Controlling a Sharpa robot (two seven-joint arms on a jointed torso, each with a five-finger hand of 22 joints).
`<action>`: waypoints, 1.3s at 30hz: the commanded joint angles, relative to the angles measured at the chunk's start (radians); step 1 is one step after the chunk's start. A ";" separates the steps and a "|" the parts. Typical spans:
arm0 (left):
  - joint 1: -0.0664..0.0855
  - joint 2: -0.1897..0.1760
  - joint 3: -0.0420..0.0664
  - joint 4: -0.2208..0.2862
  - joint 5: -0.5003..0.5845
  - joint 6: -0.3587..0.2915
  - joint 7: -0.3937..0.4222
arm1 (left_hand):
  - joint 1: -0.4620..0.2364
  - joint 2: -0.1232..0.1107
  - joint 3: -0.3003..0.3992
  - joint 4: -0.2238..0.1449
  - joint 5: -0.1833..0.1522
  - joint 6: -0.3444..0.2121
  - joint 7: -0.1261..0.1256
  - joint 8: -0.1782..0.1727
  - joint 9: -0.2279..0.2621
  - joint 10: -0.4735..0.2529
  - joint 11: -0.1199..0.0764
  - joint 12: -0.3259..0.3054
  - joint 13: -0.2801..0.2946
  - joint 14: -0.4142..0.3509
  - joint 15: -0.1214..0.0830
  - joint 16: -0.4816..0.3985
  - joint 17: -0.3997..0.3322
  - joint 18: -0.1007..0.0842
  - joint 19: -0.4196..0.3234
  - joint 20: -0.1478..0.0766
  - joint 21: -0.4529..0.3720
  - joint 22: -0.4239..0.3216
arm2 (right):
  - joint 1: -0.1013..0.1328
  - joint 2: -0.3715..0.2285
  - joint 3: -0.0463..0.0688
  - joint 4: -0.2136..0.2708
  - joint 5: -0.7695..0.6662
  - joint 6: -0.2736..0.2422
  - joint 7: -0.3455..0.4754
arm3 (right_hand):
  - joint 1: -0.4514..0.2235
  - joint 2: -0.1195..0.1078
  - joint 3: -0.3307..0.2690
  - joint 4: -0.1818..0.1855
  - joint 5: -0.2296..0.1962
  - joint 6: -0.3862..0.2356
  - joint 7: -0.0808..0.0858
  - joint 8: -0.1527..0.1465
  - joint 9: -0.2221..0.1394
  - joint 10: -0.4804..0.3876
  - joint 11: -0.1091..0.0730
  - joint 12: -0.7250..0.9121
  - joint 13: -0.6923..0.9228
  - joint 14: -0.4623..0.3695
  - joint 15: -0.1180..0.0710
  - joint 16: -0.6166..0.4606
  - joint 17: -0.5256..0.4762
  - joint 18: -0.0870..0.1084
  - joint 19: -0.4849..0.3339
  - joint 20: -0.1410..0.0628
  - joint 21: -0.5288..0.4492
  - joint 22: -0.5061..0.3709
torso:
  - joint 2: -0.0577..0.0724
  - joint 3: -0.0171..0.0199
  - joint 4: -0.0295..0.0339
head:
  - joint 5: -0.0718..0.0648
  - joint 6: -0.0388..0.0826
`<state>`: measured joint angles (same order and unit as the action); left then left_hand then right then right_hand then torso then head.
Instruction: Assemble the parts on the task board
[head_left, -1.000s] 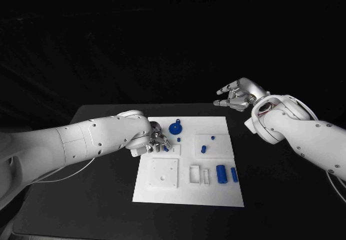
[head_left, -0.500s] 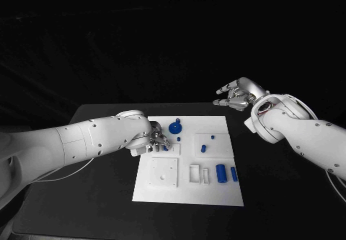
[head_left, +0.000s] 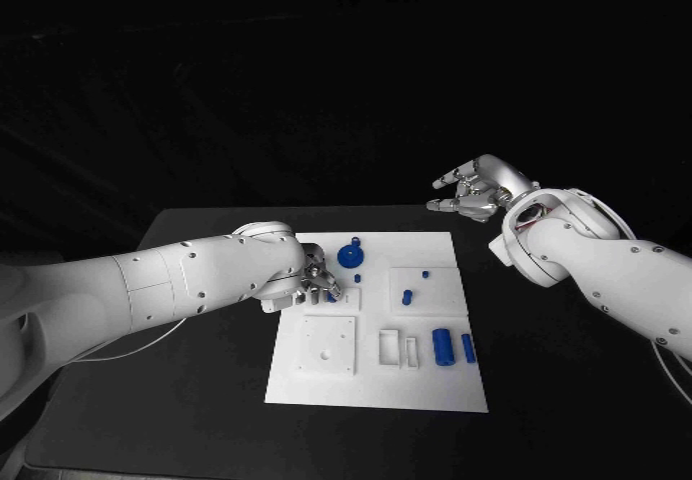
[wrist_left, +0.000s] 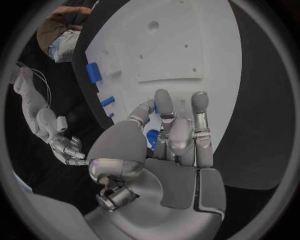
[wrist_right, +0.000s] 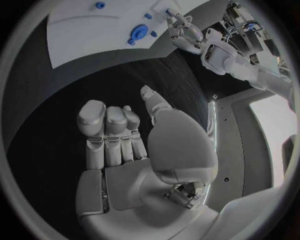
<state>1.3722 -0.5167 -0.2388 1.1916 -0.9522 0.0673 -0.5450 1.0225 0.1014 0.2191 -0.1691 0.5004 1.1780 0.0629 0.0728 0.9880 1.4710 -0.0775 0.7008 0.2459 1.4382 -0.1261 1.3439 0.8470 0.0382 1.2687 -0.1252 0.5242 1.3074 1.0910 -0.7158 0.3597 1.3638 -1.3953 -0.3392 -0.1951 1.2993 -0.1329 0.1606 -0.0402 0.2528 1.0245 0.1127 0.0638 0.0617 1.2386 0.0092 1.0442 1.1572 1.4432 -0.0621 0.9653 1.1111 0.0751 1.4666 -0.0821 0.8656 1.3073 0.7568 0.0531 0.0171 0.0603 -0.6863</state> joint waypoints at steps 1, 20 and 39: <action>-0.002 0.002 -0.002 0.001 -0.027 0.023 0.005 | 0.036 0.029 0.010 -0.012 0.000 0.218 -0.118 0.003 0.001 0.044 -0.012 0.003 -0.002 0.001 -0.003 0.003 -0.001 0.008 0.005 0.004 -0.001 0.017 | -0.001 0.001 0.000 0.001 -0.009 0.011 0.003 | -0.004 0.006 0.002 0.000 -0.002 0.005 0.002 -0.002 0.001 -0.005 0.000 -0.003 0.001 -0.003 0.002 -0.004 0.001 0.011 0.007 0.004 -0.003 0.108 | 0.000 0.0005 -0.0001 | -0.001 0.001; -0.002 0.005 -0.002 -0.004 -0.011 -0.015 0.009 | 0.031 -0.089 -0.175 0.206 -0.264 0.217 -0.121 0.002 -0.018 0.044 -0.011 -0.016 -0.014 -0.002 -0.006 -0.022 -0.037 -0.003 0.008 -0.003 -0.021 0.015 | -0.001 -0.003 0.000 0.002 -0.009 0.008 0.002 | -0.006 0.006 0.003 -0.002 -0.003 0.005 0.001 -0.002 0.001 -0.005 0.000 -0.004 0.000 -0.003 0.002 -0.005 0.000 0.011 0.007 0.004 -0.002 0.108 | 0.000 -0.0003 0.0004 | -0.003 0.004; -0.002 -0.018 0.001 0.015 0.013 -0.027 0.015 | 0.026 -0.285 -0.116 0.434 -0.452 0.236 -0.121 0.001 -0.017 0.044 -0.012 -0.016 -0.021 -0.003 -0.010 -0.024 -0.034 -0.007 0.010 -0.011 -0.025 0.017 | -0.003 -0.003 0.000 -0.001 -0.009 0.001 0.004 | -0.006 0.005 0.001 -0.001 -0.002 0.002 0.002 -0.002 0.001 -0.006 0.000 -0.005 -0.001 -0.002 0.002 -0.005 0.000 0.012 0.007 0.004 -0.004 0.107 | 0.000 -0.0013 -0.0001 | -0.004 0.009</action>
<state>1.3697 -0.5329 -0.2391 1.2000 -0.9583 0.0488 -0.5421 1.0459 -0.1725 0.1036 0.2476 0.0520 1.4094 -0.0576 0.0763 0.9728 1.4651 -0.0835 0.6881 0.2259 1.4359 -0.1283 1.3243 0.8111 0.0383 1.2813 -0.1306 0.5030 1.3078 1.0888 -0.7187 0.3597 1.3631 -1.3956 -0.3399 -0.1956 1.2993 -0.1329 0.1606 -0.0401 0.2527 1.0243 0.1126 0.0638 0.0617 1.2385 0.0092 1.0442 1.1572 1.4432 -0.0621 0.9653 1.1111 0.0751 1.4667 -0.0821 0.8656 1.3078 0.7571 0.0523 0.0173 0.0563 -0.6793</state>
